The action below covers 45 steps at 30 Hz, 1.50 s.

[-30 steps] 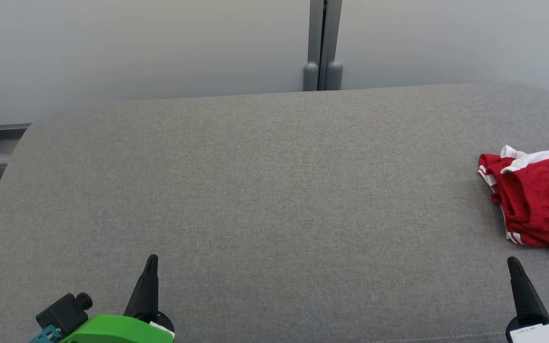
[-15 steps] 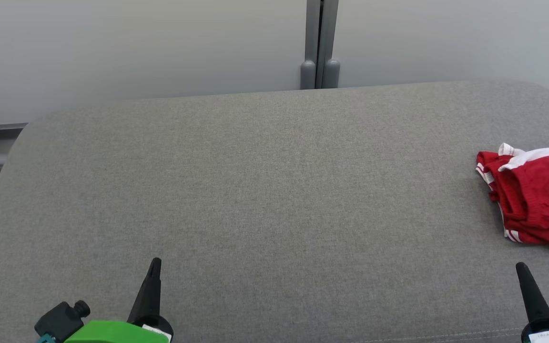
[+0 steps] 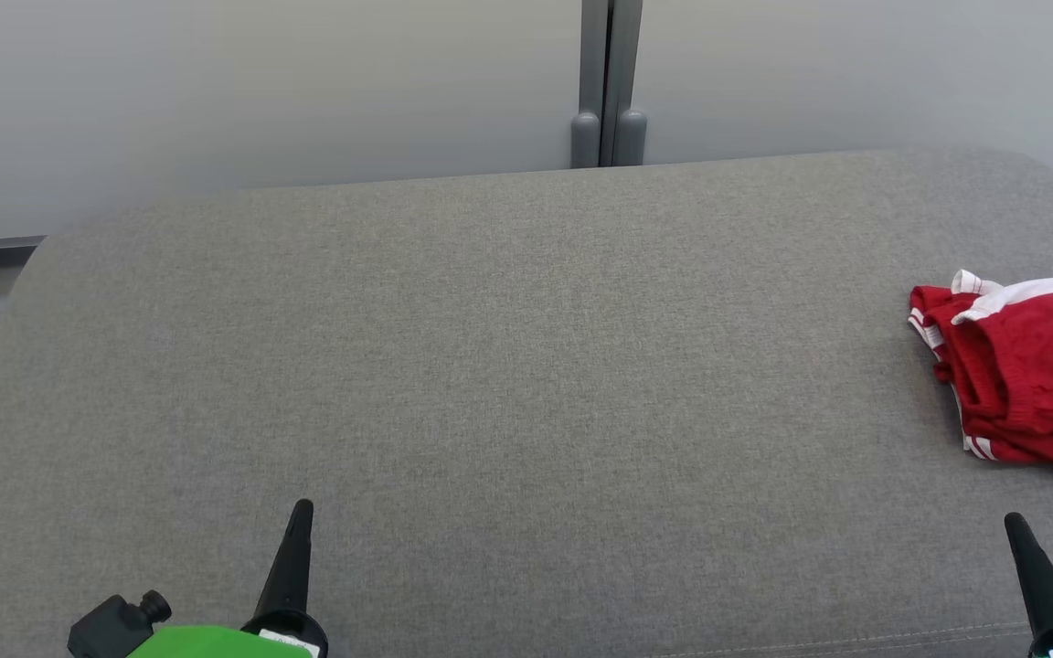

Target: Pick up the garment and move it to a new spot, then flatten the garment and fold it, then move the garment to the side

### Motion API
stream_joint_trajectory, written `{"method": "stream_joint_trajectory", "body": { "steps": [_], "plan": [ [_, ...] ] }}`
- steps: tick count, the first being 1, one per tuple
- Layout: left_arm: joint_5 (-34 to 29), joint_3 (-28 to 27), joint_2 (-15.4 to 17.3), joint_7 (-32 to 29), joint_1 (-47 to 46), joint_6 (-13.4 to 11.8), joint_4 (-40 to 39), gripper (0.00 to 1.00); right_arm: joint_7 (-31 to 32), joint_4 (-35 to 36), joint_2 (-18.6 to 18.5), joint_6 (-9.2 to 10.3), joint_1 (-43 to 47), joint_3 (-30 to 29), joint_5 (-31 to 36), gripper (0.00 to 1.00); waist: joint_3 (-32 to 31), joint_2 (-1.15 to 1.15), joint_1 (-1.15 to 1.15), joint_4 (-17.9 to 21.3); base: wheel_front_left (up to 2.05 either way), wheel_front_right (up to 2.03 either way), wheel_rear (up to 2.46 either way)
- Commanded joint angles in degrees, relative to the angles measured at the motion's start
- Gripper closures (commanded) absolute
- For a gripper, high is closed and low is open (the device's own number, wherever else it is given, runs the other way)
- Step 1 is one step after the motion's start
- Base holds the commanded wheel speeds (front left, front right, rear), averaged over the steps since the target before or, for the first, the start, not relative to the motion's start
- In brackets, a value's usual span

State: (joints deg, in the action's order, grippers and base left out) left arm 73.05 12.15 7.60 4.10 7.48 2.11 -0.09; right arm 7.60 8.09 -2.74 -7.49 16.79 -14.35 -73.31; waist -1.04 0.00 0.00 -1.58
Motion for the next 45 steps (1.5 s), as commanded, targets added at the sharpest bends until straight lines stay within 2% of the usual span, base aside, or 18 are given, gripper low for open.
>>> {"method": "stream_joint_trajectory", "body": {
  "steps": [1, 45],
  "plan": [
    [1.16, -0.52, -0.22, -0.17, 0.22, 0.64, -0.80, 1.00, 0.46, 0.85, -0.19, -0.02, 0.47, -0.38, -1.27, 1.00, 0.02, 0.00, 0.00, 0.03, 0.00, 0.00, 0.00],
    [16.54, -3.98, -4.11, -3.49, 3.92, 5.06, -3.74, 1.00, 4.65, 2.78, -0.25, -0.01, 4.08, -3.46, -23.32, 1.00, 0.99, 0.00, 0.00, 1.37, 0.00, 0.00, 0.00]
  ]
}}
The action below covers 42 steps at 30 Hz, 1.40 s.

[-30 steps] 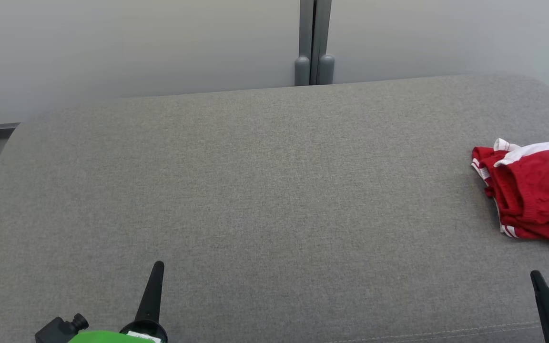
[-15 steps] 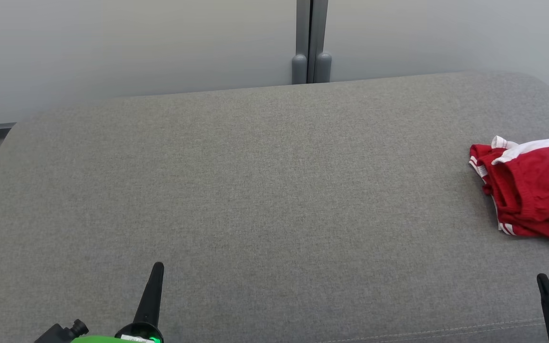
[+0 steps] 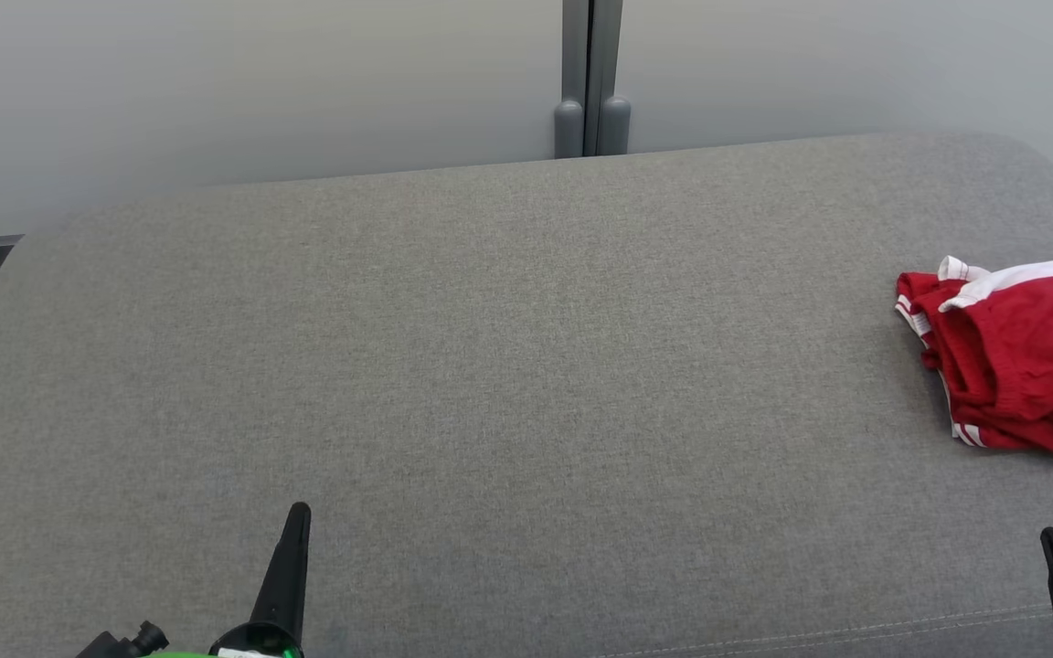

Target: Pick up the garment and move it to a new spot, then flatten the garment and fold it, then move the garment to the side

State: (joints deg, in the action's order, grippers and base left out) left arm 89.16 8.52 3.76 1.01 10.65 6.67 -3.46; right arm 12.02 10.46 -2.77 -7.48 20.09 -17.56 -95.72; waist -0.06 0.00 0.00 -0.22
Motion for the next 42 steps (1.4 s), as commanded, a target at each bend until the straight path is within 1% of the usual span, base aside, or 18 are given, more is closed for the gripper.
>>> {"method": "stream_joint_trajectory", "body": {
  "steps": [1, 8, 42],
  "plan": [
    [0.84, -0.41, -0.31, -0.49, 0.83, 0.52, -0.43, 1.00, 0.36, 0.44, -0.22, -0.02, 0.85, -0.32, -1.41, 1.00, 0.03, 0.00, 0.00, 0.04, 0.00, 0.00, 0.00],
    [3.07, -0.86, -0.80, -0.88, 1.31, 1.13, -0.81, 1.00, 0.95, 0.67, -0.22, -0.01, 1.22, -0.73, -4.25, 1.00, 0.19, 0.00, 0.00, 0.26, 0.00, 0.00, 0.00],
    [2.64, -0.91, -0.85, -0.94, 1.30, 1.01, -0.77, 1.00, 0.87, 0.65, -0.22, -0.02, 1.16, -0.63, -4.11, 1.00, 0.19, 0.00, 0.00, 0.26, 0.00, 0.00, 0.00]
  ]
}}
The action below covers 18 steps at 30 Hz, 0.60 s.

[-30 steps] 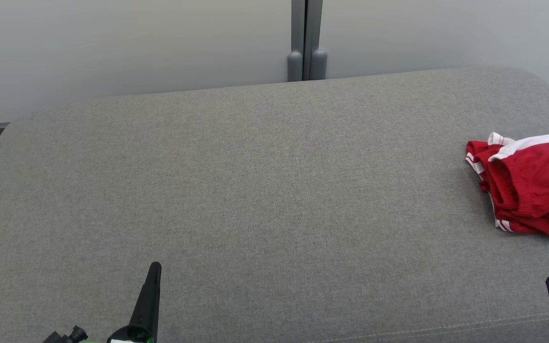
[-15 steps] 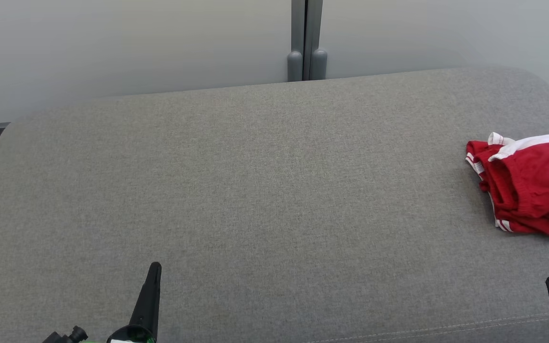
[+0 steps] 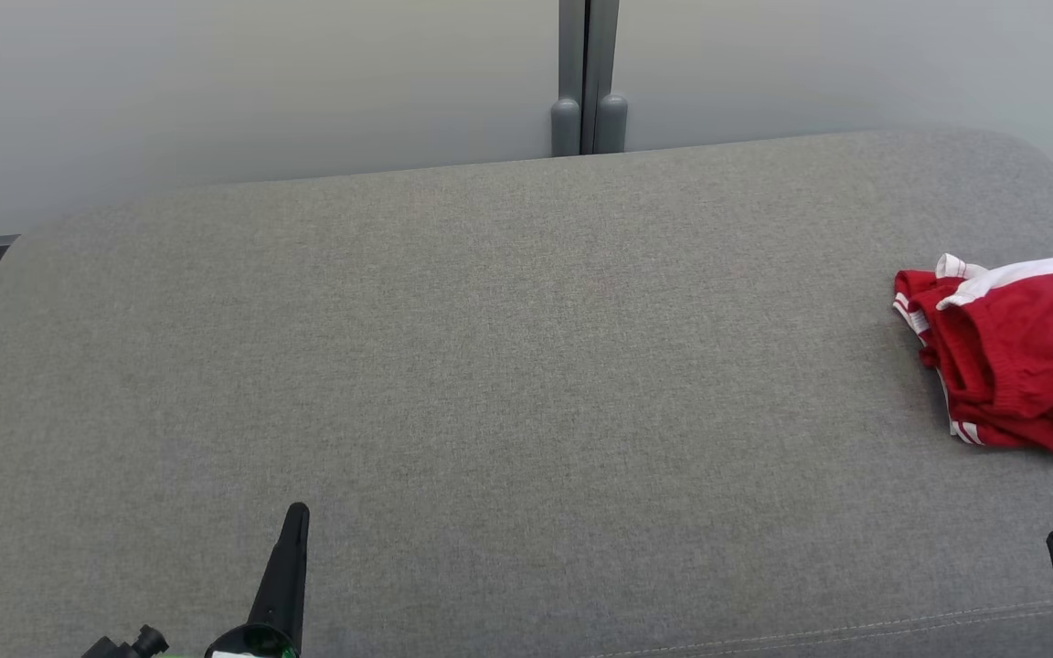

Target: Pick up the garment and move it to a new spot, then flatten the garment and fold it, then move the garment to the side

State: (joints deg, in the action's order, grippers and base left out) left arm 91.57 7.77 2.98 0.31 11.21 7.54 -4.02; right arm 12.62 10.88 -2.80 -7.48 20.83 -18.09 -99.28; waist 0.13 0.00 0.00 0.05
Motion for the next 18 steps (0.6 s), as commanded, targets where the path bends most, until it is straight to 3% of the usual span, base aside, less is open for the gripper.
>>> {"method": "stream_joint_trajectory", "body": {
  "steps": [1, 18],
  "plan": [
    [0.23, -0.16, -0.08, -0.25, 0.74, 0.14, -0.21, 1.00, 0.27, 0.23, -0.20, -0.02, 0.41, -0.10, -0.55, 1.00, 0.00, 0.00, 0.00, 0.00, 0.00, 0.00, 0.00],
    [0.19, -0.20, -0.11, -0.26, 0.74, 0.14, -0.22, 1.00, 0.26, 0.24, -0.19, -0.02, 0.42, -0.08, -0.56, 1.00, 0.00, 0.00, 0.00, 0.00, 0.00, 0.00, 0.00]
  ]
}}
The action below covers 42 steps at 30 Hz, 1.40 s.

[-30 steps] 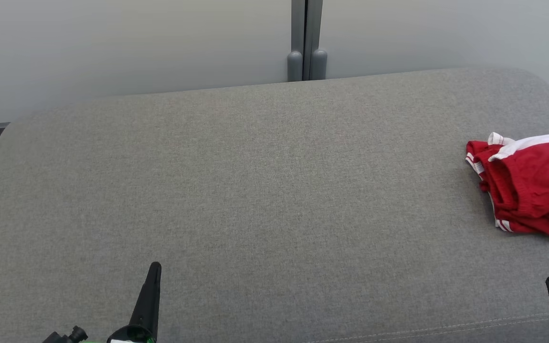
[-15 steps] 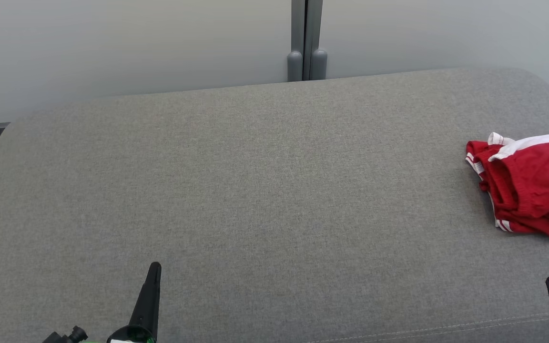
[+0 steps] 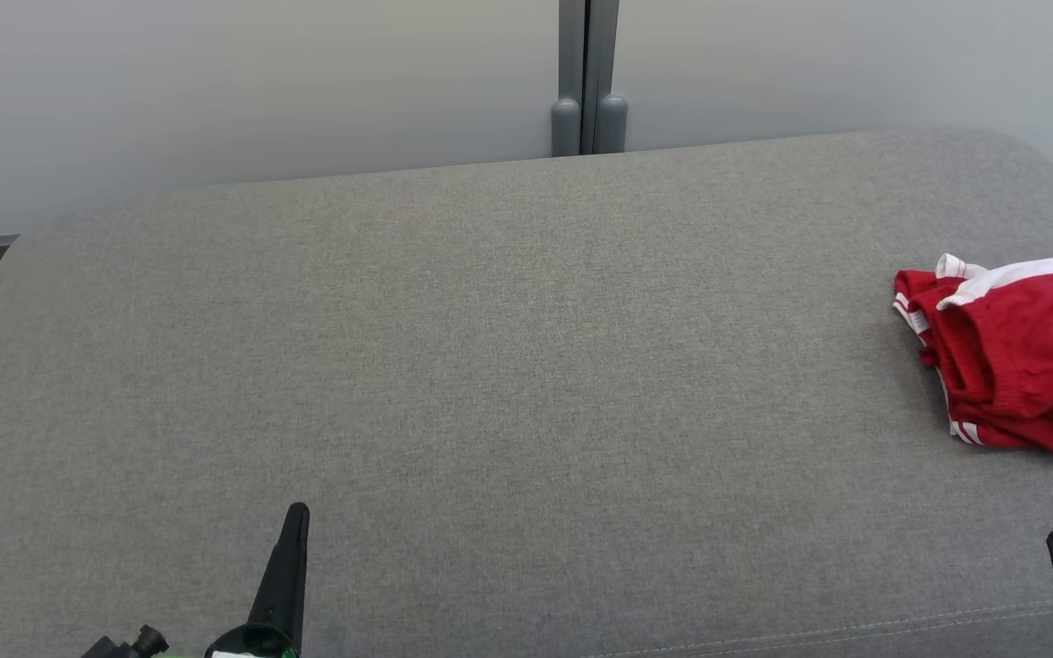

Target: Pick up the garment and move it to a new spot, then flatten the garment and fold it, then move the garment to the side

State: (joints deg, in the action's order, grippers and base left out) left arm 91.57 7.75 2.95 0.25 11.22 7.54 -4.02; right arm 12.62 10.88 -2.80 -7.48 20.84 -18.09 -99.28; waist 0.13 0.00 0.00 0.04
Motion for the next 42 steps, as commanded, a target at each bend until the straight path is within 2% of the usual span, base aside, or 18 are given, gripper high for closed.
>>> {"method": "stream_joint_trajectory", "body": {
  "steps": [1, 42],
  "plan": [
    [0.18, -0.18, -0.08, -0.20, 0.74, 0.14, -0.22, 1.00, 0.25, 0.24, -0.19, -0.02, 0.41, -0.08, -0.56, 1.00, 0.00, 0.00, 0.00, 0.00, 0.00, 0.00, 0.00],
    [0.11, -0.24, -0.13, -0.18, 0.75, 0.14, -0.22, 1.00, 0.23, 0.24, -0.19, -0.02, 0.42, -0.06, -0.57, 1.00, 0.00, 0.00, 0.00, 0.00, 0.00, 0.00, 0.00]
  ]
}}
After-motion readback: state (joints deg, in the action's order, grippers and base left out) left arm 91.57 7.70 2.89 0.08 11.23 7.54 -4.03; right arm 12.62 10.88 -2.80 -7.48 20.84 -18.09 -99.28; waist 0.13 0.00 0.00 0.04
